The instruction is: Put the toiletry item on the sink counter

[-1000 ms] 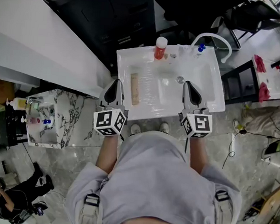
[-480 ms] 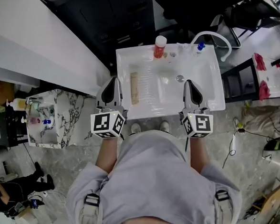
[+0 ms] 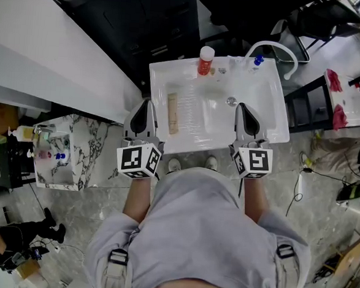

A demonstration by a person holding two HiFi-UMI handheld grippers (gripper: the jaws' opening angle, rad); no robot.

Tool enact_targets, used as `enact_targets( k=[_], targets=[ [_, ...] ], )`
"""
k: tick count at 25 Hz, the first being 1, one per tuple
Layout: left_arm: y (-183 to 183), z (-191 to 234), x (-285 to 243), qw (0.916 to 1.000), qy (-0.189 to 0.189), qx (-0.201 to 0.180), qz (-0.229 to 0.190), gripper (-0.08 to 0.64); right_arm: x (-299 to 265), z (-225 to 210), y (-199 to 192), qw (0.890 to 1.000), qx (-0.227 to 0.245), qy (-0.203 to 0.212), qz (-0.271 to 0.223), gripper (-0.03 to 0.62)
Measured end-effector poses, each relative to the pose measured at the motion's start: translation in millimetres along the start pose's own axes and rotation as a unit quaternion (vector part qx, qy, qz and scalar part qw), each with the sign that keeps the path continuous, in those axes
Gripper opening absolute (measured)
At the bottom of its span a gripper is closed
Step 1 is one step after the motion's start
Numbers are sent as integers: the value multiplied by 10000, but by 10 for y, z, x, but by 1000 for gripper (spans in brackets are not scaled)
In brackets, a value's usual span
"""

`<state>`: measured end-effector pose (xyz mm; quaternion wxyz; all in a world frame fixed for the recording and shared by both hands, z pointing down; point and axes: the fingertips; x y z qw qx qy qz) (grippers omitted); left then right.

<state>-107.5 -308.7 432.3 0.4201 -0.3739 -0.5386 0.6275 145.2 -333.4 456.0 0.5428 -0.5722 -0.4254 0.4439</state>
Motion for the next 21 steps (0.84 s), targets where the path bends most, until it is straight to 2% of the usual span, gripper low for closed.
enact_targets(
  k=[21],
  targets=[
    [-16,-38,33,10000,-7,-3,28,5,40,-21,-20,10000,-78,-26,44,5]
  ],
)
Point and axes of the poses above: the fingertips, and each gripper's own axes: x backward along the fingers, z to its left, y out of its top, and after that the axes turned 14 degrees about -y, right-handed
